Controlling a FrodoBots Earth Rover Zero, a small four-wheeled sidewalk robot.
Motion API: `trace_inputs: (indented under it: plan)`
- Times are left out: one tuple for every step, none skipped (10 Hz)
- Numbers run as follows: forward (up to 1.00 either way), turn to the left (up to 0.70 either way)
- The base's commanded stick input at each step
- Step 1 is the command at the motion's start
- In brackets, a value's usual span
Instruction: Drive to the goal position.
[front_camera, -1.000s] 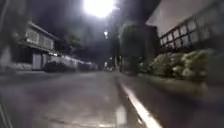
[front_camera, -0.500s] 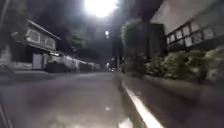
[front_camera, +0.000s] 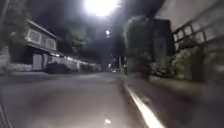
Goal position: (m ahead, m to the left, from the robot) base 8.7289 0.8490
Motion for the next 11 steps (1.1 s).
trace_inputs:
  plan:
    - [0.7, 0.0]
    - [0.7, 0.0]
    - [0.7, 0.0]
    - [0.7, 0.0]
    - [0.7, 0.0]
    - [0.7, 0.0]
    - [0.7, 0.0]
    - [0.7, 0.0]
    - [0.7, 0.0]
    - [0.7, 0.0]
    - [0.7, 0.0]
